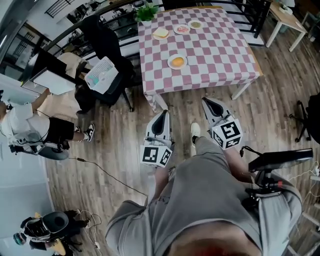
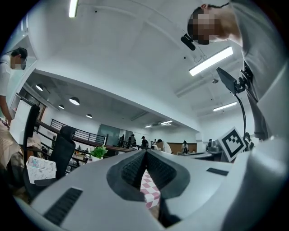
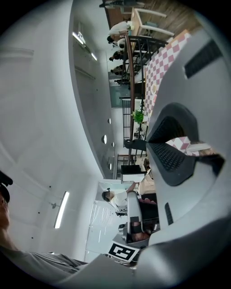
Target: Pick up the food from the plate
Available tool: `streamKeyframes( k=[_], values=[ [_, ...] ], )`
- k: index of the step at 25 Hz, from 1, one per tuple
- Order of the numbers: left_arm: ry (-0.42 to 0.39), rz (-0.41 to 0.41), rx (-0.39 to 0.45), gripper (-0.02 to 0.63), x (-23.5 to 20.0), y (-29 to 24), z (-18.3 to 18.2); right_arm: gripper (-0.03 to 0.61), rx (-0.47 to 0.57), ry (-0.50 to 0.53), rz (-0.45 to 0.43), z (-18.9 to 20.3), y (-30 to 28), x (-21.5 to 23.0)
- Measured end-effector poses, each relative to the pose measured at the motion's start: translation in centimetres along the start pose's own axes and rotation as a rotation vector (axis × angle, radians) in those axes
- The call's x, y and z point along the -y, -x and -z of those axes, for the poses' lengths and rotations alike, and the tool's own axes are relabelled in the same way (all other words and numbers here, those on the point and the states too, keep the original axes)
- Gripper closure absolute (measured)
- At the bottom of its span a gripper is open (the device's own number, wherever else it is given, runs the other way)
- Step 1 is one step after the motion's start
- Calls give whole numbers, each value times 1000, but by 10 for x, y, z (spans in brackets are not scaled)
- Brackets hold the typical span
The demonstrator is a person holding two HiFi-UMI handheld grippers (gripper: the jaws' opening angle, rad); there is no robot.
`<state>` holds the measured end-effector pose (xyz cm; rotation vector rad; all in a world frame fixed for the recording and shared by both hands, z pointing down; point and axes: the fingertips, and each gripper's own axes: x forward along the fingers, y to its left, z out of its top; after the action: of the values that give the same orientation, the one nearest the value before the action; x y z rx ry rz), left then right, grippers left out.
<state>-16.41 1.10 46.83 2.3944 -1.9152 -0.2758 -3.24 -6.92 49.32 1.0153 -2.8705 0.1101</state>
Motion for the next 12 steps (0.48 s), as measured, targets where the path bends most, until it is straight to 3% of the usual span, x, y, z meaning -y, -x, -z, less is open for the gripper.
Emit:
streamKeyframes(
  k=[12],
  values=[
    [-13,-43,-62,604,-89,-174,4,565,-26,-3,-2,-19,-150,132]
  ],
)
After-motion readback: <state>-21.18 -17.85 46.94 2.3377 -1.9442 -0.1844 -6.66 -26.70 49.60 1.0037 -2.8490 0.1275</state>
